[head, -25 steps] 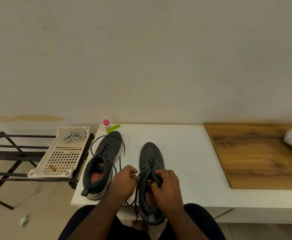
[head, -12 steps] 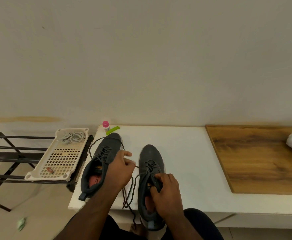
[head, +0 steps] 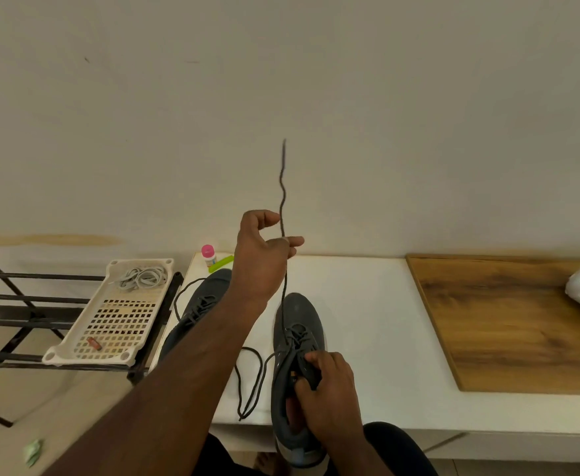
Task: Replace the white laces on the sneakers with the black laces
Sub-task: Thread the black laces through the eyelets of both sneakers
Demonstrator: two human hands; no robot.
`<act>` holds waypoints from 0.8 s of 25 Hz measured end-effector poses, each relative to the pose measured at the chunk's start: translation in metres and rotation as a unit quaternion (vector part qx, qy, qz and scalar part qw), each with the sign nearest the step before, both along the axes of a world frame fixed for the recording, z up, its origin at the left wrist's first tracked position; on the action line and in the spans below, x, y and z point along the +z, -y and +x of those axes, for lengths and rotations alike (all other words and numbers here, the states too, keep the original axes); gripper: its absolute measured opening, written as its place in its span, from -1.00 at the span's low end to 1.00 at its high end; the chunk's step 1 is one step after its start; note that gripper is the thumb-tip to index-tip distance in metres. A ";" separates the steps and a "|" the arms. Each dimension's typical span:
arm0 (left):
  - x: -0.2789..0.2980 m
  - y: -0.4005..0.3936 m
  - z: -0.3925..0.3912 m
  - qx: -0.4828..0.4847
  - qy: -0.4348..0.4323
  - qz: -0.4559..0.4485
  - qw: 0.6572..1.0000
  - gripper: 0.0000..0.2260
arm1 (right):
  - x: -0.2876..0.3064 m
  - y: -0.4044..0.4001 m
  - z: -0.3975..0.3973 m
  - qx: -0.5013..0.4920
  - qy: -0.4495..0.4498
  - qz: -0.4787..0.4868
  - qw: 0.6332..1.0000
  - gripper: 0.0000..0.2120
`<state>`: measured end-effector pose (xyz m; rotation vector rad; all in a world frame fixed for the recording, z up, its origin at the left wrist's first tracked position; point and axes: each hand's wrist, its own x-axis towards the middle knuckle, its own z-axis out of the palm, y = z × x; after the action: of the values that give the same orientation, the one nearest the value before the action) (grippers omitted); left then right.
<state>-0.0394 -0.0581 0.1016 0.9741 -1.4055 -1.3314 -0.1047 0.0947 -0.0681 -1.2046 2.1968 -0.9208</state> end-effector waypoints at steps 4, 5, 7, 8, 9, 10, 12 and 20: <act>-0.020 -0.010 0.020 -0.173 0.138 0.070 0.973 -0.72 | 0.000 0.000 0.000 -0.018 0.026 -0.019 0.999 -0.73; -0.032 -0.011 0.030 -0.211 0.203 0.042 0.955 -0.75 | 0.001 0.000 0.000 -0.027 0.044 -0.031 0.998 -0.69; -0.058 -0.011 0.049 -0.251 0.301 -0.014 0.920 -0.82 | 0.007 0.000 0.001 -0.050 0.088 -0.065 0.993 -0.55; -0.069 -0.010 0.057 -0.262 0.337 -0.033 0.904 -0.84 | 0.012 0.000 0.000 -0.061 0.111 -0.081 0.989 -0.49; -0.078 -0.009 0.063 -0.272 0.366 -0.043 0.889 -0.85 | 0.015 0.000 0.000 -0.072 0.127 -0.091 0.985 -0.41; -0.084 -0.009 0.068 -0.278 0.387 -0.048 0.878 -0.84 | 0.017 0.000 0.000 -0.082 0.134 -0.098 0.983 -0.34; -0.088 -0.008 0.071 -0.277 0.411 -0.048 0.867 -0.82 | 0.016 -0.003 -0.002 -0.087 0.123 -0.112 0.982 -0.26; -0.083 0.000 0.067 -0.285 0.508 -0.159 0.797 -0.82 | 0.003 -0.001 0.000 -0.006 -0.021 -0.097 0.995 -0.41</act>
<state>0.0276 -0.0585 0.0186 1.1214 -2.8257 -0.8630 -0.1046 0.0955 -0.0651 -1.3112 2.1901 -1.1442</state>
